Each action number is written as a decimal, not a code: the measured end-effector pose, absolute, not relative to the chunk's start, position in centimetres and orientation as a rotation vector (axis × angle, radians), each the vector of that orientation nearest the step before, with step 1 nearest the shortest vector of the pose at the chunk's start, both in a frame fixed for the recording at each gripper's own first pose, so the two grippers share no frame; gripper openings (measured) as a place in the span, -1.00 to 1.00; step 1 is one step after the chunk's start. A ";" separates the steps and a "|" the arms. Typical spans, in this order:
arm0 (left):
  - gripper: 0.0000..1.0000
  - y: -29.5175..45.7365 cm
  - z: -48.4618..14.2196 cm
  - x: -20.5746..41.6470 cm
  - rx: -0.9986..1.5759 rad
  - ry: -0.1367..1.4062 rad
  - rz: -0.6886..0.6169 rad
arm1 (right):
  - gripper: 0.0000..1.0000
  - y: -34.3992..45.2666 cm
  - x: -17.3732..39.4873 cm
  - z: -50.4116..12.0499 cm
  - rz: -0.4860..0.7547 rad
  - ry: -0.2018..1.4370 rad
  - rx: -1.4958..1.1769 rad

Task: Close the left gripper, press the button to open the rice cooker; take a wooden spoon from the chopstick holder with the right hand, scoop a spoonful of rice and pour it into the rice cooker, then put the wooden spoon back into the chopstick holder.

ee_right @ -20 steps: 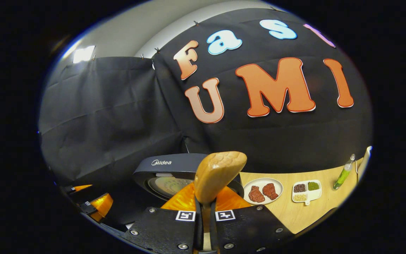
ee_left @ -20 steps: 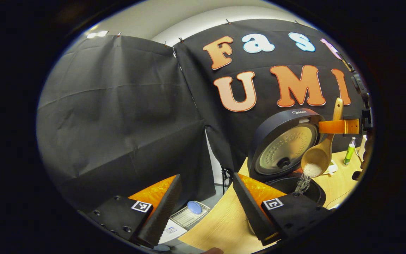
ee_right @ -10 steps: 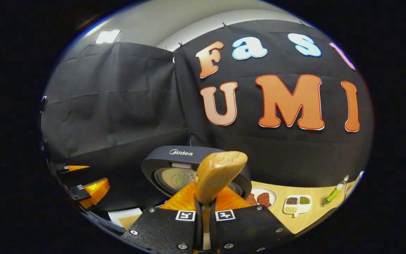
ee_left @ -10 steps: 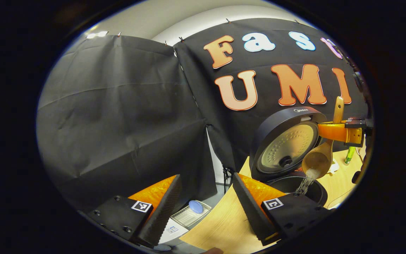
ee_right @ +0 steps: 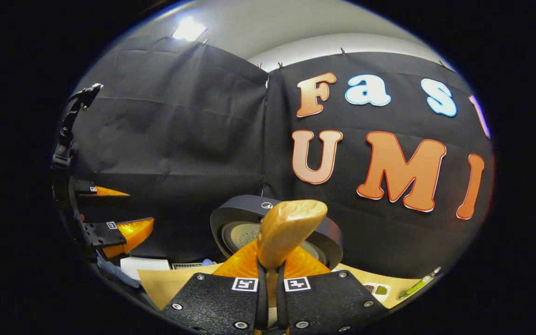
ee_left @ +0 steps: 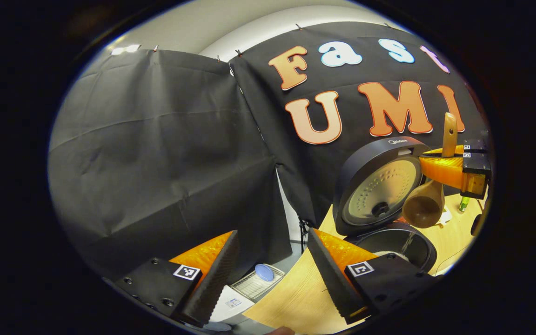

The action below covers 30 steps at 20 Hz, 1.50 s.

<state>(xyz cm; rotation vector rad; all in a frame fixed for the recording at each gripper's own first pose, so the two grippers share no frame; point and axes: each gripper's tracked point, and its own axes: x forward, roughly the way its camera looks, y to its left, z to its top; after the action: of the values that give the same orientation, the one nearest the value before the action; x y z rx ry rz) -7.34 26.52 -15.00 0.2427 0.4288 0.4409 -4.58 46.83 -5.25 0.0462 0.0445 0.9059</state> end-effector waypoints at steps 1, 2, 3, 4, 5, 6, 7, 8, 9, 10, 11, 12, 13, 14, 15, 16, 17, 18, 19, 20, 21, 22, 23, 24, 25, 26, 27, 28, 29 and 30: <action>0.97 26.4 -14.9 -7.3 0.243 0.428 0.439 | -0.87 46.2 -4.4 -5.4 0.893 0.053 0.070; 0.80 26.3 -14.7 -7.3 0.245 0.427 0.441 | -0.87 45.5 -4.1 -6.0 0.885 0.082 0.105; 0.80 26.0 -14.7 -7.1 0.246 0.426 0.440 | -0.87 44.6 -3.6 -6.7 0.873 0.129 0.151; 0.97 25.7 -14.5 -7.1 0.246 0.424 0.439 | -0.87 43.4 -3.0 -7.3 0.853 0.166 0.192; 0.97 25.4 -14.4 -7.0 0.246 0.423 0.435 | -0.87 42.3 -2.3 -7.6 0.831 0.196 0.225; 0.97 25.0 -14.3 -7.1 0.247 0.423 0.430 | -0.87 40.8 -1.5 -8.1 0.803 0.221 0.256; 0.82 24.5 -14.3 -6.8 0.247 0.423 0.424 | -0.87 39.1 -0.8 -8.8 0.773 0.245 0.287; 0.89 24.1 -14.4 -6.7 0.242 0.426 0.418 | -0.87 37.3 -0.4 -9.8 0.739 0.278 0.313; 0.97 23.6 -14.6 -6.4 0.227 0.431 0.410 | -0.87 35.5 -0.2 -11.1 0.703 0.313 0.329; 0.97 22.9 -14.7 -6.5 0.209 0.437 0.400 | -0.87 33.4 0.3 -12.1 0.660 0.340 0.338; 0.97 22.5 -14.6 -6.4 0.196 0.440 0.396 | -0.87 31.3 0.9 -13.0 0.618 0.357 0.347; 0.97 22.1 -14.6 -6.2 0.189 0.442 0.392 | -0.87 29.1 1.3 -13.9 0.576 0.370 0.349; 0.98 21.7 -14.5 -6.1 0.186 0.441 0.390 | -0.87 26.9 1.5 -14.9 0.533 0.383 0.350; 0.98 21.3 -14.4 -5.8 0.185 0.443 0.388 | -0.87 24.9 1.5 -15.9 0.495 0.394 0.351; 0.98 20.7 -14.4 -5.6 0.184 0.444 0.384 | -0.87 22.9 1.5 -16.7 0.455 0.407 0.353; 0.97 20.2 -14.4 -5.4 0.183 0.447 0.381 | -0.87 20.9 1.5 -17.6 0.416 0.418 0.356; 0.97 19.7 -14.5 -5.3 0.181 0.455 0.382 | -0.87 19.0 1.5 -18.2 0.377 0.429 0.361; 0.97 19.2 -14.5 -5.3 0.174 0.460 0.380 | -0.87 17.2 1.5 -19.1 0.341 0.439 0.366; 0.97 18.6 -14.6 -5.1 0.166 0.465 0.376 | -0.87 15.5 1.3 -19.7 0.308 0.451 0.372; 0.97 18.0 -14.7 -5.0 0.159 0.468 0.375 | -0.87 14.1 1.0 -20.3 0.282 0.466 0.378; 0.84 17.5 -14.6 -4.8 0.159 0.474 0.370 | -0.87 12.8 0.6 -20.8 0.255 0.478 0.381; 0.89 17.2 -14.8 -4.7 0.159 0.482 0.373 | -0.87 11.4 0.2 -21.3 0.233 0.489 0.377; 0.93 16.9 -15.0 -4.7 0.163 0.495 0.383 | -0.87 10.0 -0.1 -22.0 0.205 0.502 0.371; 0.97 16.5 -15.1 -4.6 0.155 0.501 0.381 | -0.87 8.5 -0.5 -22.7 0.179 0.512 0.372; 0.98 15.9 -15.1 -4.4 0.143 0.505 0.379 | -0.87 7.4 -1.0 -23.3 0.156 0.525 0.376; 0.99 15.6 -15.1 -4.5 0.137 0.507 0.379 | -0.87 6.3 -1.4 -24.0 0.134 0.540 0.379; 1.00 15.4 -14.9 -4.5 0.136 0.505 0.380 | -0.87 5.3 -1.7 -24.7 0.110 0.556 0.379; 0.97 15.1 -14.7 -4.5 0.139 0.500 0.382 | -0.87 4.4 -2.2 -25.5 0.090 0.574 0.377; 0.99 15.1 -14.5 -4.5 0.142 0.494 0.384 | -0.87 3.6 -2.7 -26.4 0.071 0.594 0.372; 1.00 15.0 -14.2 -4.7 0.144 0.491 0.387 | -0.87 3.0 -3.1 -27.2 0.056 0.612 0.368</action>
<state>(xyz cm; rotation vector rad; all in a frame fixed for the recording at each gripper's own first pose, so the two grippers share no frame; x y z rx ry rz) -4.69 15.02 -14.23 0.1437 0.4908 0.3870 -3.09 2.99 -27.24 0.3678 0.6117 0.0555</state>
